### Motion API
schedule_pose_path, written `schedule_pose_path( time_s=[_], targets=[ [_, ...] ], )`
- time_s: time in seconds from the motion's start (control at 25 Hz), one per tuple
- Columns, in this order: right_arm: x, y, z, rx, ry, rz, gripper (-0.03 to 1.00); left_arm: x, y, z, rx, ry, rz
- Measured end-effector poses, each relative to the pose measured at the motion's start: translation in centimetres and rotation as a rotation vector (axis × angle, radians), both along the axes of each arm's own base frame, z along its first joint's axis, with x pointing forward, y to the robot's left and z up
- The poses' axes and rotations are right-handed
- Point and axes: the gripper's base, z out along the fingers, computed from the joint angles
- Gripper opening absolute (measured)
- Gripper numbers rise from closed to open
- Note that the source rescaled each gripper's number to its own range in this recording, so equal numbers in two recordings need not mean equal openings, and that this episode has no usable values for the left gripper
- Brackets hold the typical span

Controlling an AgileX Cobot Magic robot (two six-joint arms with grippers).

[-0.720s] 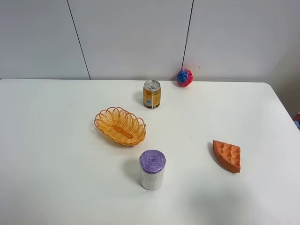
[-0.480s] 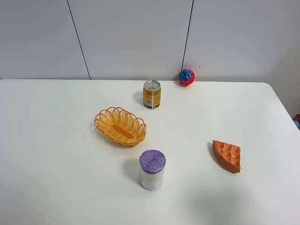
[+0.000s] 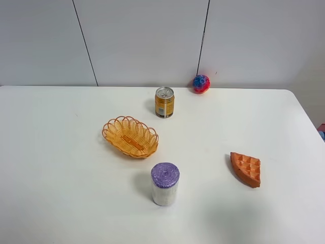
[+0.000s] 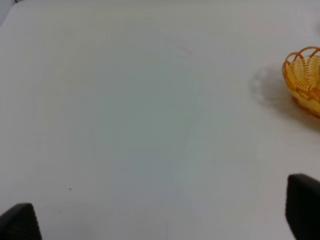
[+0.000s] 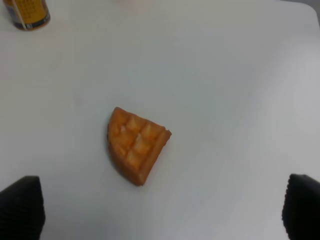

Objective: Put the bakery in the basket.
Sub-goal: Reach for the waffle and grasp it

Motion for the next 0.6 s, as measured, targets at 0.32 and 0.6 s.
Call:
schedule_pose_path(
  time_s=[0.32,0.6],
  targets=[
    [10.2,1.8,3.6,-0.083,0.258,0.107,0.90,0.0,0.0,0.0,0.001,0.000,-0.001],
    [18.3,5.4,-0.7,-0.240,0.535,0.341,0.88,0.0,0.0,0.0,0.001,0.000,-0.001]
  ],
)
